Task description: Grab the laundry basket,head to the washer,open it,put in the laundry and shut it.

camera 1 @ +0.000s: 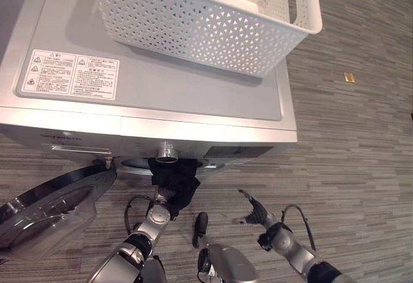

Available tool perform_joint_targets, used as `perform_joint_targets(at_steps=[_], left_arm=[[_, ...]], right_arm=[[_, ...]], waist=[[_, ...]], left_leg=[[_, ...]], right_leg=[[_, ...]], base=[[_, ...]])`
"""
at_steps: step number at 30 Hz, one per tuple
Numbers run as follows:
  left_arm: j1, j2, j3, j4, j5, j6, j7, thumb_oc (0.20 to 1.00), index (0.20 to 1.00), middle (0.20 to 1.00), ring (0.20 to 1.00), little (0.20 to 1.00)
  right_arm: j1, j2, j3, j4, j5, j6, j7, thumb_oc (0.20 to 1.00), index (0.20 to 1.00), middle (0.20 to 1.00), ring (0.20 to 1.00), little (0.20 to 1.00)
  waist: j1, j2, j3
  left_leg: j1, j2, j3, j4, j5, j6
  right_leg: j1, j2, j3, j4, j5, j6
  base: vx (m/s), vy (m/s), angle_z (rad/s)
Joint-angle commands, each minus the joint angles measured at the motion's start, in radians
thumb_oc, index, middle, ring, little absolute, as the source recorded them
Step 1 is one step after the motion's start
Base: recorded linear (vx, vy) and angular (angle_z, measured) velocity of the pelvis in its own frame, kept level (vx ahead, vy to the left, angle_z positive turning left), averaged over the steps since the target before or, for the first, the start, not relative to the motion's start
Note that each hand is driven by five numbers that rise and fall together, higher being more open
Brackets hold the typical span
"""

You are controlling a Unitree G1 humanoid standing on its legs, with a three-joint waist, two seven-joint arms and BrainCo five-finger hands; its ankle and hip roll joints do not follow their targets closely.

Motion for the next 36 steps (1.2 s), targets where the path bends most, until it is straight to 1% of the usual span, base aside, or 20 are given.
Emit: perform_joint_targets(at_steps=[1,2,3,4,5,7,9,10,13,14,16,17,18,20,22,23,24,29,34,36], left_arm=[[-0.103,-0.066,0.009,0.044,-0.035,-0.078,0.014,0.2,0.2,0.2,0.2,0.2],[-0.105,-0.072,0.007,0.033,-0.059,-0.085,0.008,0.2,0.2,0.2,0.2,0.2],[-0.106,-0.076,0.006,0.029,-0.072,-0.085,0.003,0.2,0.2,0.2,0.2,0.2],[-0.106,-0.076,0.006,0.029,-0.072,-0.085,0.003,0.2,0.2,0.2,0.2,0.2],[-0.106,-0.087,-0.003,0.028,-0.088,-0.085,-0.006,0.2,0.2,0.2,0.2,0.2],[-0.111,-0.09,-0.007,0.031,-0.096,-0.084,-0.008,0.2,0.2,0.2,0.2,0.2],[-0.118,-0.091,0.008,0.038,-0.147,-0.085,-0.017,0.2,0.2,0.2,0.2,0.2],[-0.119,-0.091,0.008,0.039,-0.148,-0.085,-0.018,0.2,0.2,0.2,0.2,0.2],[-0.14,-0.065,0.039,0.054,-0.175,-0.082,-0.018,0.2,0.2,0.2,0.2,0.2],[-0.162,-0.029,0.064,0.061,-0.182,-0.077,-0.018,0.2,0.2,0.2,0.2,0.2],[-0.194,0.008,0.084,0.055,-0.19,-0.076,-0.021,0.2,0.2,0.2,0.2,0.2],[-0.208,0.025,0.094,0.05,-0.194,-0.079,-0.019,0.2,0.2,0.2,0.2,0.2],[-0.208,0.025,0.094,0.05,-0.194,-0.079,-0.019,0.2,0.2,0.2,0.2,0.2],[-0.276,0.059,0.118,0.057,-0.217,-0.086,-0.016,0.2,0.2,0.2,0.2,0.2],[-0.302,0.069,0.125,0.056,-0.222,-0.09,-0.013,0.2,0.2,0.2,0.2,0.2],[-0.344,0.082,0.128,0.048,-0.234,-0.097,-0.01,0.2,0.2,0.2,0.2,0.2],[-0.364,0.086,0.121,0.038,-0.236,-0.1,-0.009,0.2,0.2,0.2,0.2,0.2],[-0.46,0.106,0.097,0.036,-0.227,-0.097,-0.004,0.2,0.2,0.2,0.2,0.2],[-0.521,0.129,0.102,0.038,-0.225,-0.097,0.005,0.2,0.2,0.2,0.2,0.2],[-0.555,0.143,0.12,0.041,-0.244,-0.1,0.016,0.2,0.2,0.2,0.2,0.2]], right_arm=[[-0.047,-0.008,0.007,0.015,-0.052,0.021,-0.04,1.0,1.0,1.0,1.0,1.0],[-0.039,0.016,0.004,0.138,-0.076,0.04,-0.053,1.0,1.0,1.0,1.0,1.0],[-0.036,0.031,-0.002,0.192,-0.071,0.05,-0.052,1.0,1.0,1.0,1.0,1.0],[-0.037,0.032,-0.002,0.193,-0.071,0.049,-0.053,1.0,1.0,1.0,1.0,1.0],[-0.027,0.058,-0.007,0.288,-0.069,0.064,-0.052,1.0,1.0,1.0,1.0,1.0],[-0.027,0.069,-0.006,0.317,-0.065,0.068,-0.056,1.0,1.0,1.0,1.0,1.0],[-0.026,0.087,-0.012,0.349,-0.037,0.072,-0.058,1.0,1.0,1.0,1.0,1.0],[-0.027,0.087,-0.012,0.349,-0.036,0.071,-0.058,1.0,1.0,1.0,1.0,1.0],[-0.037,0.078,-0.001,0.276,-0.025,0.068,-0.046,1.0,1.0,1.0,1.0,1.0],[-0.034,0.051,0.01,0.166,-0.02,0.061,-0.031,1.0,1.0,1.0,1.0,1.0],[-0.028,0.008,0.015,0.017,-0.013,0.056,-0.01,1.0,1.0,1.0,1.0,1.0],[-0.025,-0.007,0.016,-0.035,-0.007,0.055,-0.004,1.0,1.0,1.0,1.0,1.0],[-0.025,-0.008,0.016,-0.035,-0.007,0.055,-0.003,1.0,1.0,1.0,1.0,1.0],[-0.024,-0.043,0.028,-0.137,0.001,0.047,0.01,1.0,1.0,1.0,1.0,1.0],[-0.022,-0.058,0.031,-0.139,0.001,0.039,0.013,1.0,1.0,1.0,1.0,1.0],[-0.029,-0.067,0.034,-0.105,0.008,0.036,0.013,1.0,1.0,1.0,1.0,1.0],[-0.039,-0.064,0.042,-0.092,0.01,0.041,0.013,1.0,1.0,1.0,1.0,1.0],[-0.053,-0.07,0.057,-0.113,0.013,0.04,0.021,1.0,1.0,1.0,1.0,1.0],[-0.049,-0.087,0.058,-0.172,0.012,0.036,0.021,1.0,1.0,1.0,1.0,1.0],[-0.04,-0.097,0.044,-0.209,0.005,0.036,0.015,1.0,1.0,1.0,1.0,1.0]], waist=[[0.005,-0.021,0.002],[0.011,-0.023,0.018],[0.015,-0.023,0.027],[0.015,-0.023,0.026],[0.023,-0.019,0.042],[0.027,-0.02,0.056],[0.04,-0.022,0.093],[0.039,-0.022,0.092],[0.037,-0.032,0.11],[0.035,-0.043,0.117],[0.031,-0.053,0.117],[0.031,-0.056,0.115],[0.03,-0.055,0.114],[0.027,-0.061,0.106],[0.022,-0.061,0.099],[0.022,-0.056,0.088],[0.023,-0.054,0.085],[0.006,-0.045,0.059],[-0.005,-0.043,0.052],[-0.016,-0.044,0.052]], left_leg=[[-0.06,0.04,-0.033,0.013,0.013,-0.012],[-0.079,0.039,-0.04,0.022,0.015,-0.012],[-0.091,0.039,-0.045,0.027,0.017,-0.011],[-0.092,0.039,-0.045,0.028,0.016,-0.011],[-0.103,0.038,-0.067,0.031,-0.001,-0.02],[-0.119,0.039,-0.075,0.042,0.0,-0.02],[-0.167,0.04,-0.095,0.079,0.003,-0.02],[-0.17,0.041,-0.096,0.081,0.002,-0.02],[-0.229,0.053,-0.108,0.134,-0.005,-0.024],[-0.268,0.063,-0.119,0.179,-0.014,-0.026],[-0.319,0.077,-0.137,0.225,-0.023,-0.032],[-0.342,0.083,-0.149,0.238,-0.025,-0.033],[-0.344,0.083,-0.15,0.239,-0.025,-0.033],[-0.41,0.092,-0.185,0.266,-0.023,-0.035],[-0.439,0.096,-0.2,0.281,-0.024,-0.033],[-0.49,0.1,-0.226,0.306,-0.024,-0.029],[-0.511,0.1,-0.236,0.316,-0.024,-0.027],[-0.611,0.104,-0.271,0.372,-0.033,-0.019],[-0.652,0.102,-0.28,0.374,-0.031,-0.018],[-0.675,0.097,-0.283,0.378,-0.033,-0.014]], right_leg=[[-0.011,-0.058,0.02,0.048,-0.038,0.094],[-0.021,-0.06,0.011,0.053,-0.037,0.093],[-0.025,-0.062,0.004,0.057,-0.038,0.092],[-0.026,-0.062,0.003,0.057,-0.038,0.092],[-0.031,-0.059,-0.006,0.073,-0.059,0.096],[-0.039,-0.061,-0.016,0.087,-0.066,0.093],[-0.076,-0.065,-0.039,0.144,-0.087,0.081],[-0.078,-0.065,-0.04,0.145,-0.088,0.081],[-0.132,-0.065,-0.05,0.202,-0.106,0.074],[-0.174,-0.063,-0.05,0.246,-0.12,0.065],[-0.216,-0.061,-0.058,0.286,-0.139,0.057],[-0.236,-0.06,-0.062,0.302,-0.146,0.053],[-0.237,-0.06,-0.062,0.303,-0.146,0.053],[-0.308,-0.048,-0.063,0.355,-0.17,0.034],[-0.337,-0.043,-0.064,0.381,-0.18,0.027],[-0.387,-0.042,-0.073,0.427,-0.201,0.016],[-0.405,-0.043,-0.075,0.445,-0.21,0.011],[-0.503,-0.052,-0.082,0.535,-0.247,-0.006],[-0.55,-0.056,-0.082,0.559,-0.251,-0.009],[-0.573,-0.059,-0.078,0.569,-0.253,-0.01]], base=[[-0.05,-0.041,0.0],[-0.06,-0.047,-0.02],[-0.06,-0.047,-0.05],[0.02,-0.06,0.1],[0.0,-0.07,0.12],[-0.04,-0.077,0.18],[-0.1,-0.083,0.31],[-0.08,-0.05,0.27],[-0.11,-0.072,0.13],[-0.15,-0.128,0.04],[-0.12,-0.156,-0.05],[-0.05,-0.108,-0.03],[-0.1,-0.158,0.13],[-0.13,-0.167,0.24],[-0.08,-0.114,0.23],[-0.08,-0.134,0.24],[-0.11,-0.149,0.26],[-0.05,-0.039,0.14],[-0.02,-0.009,0.03],[0.0,-0.006,0.02]])
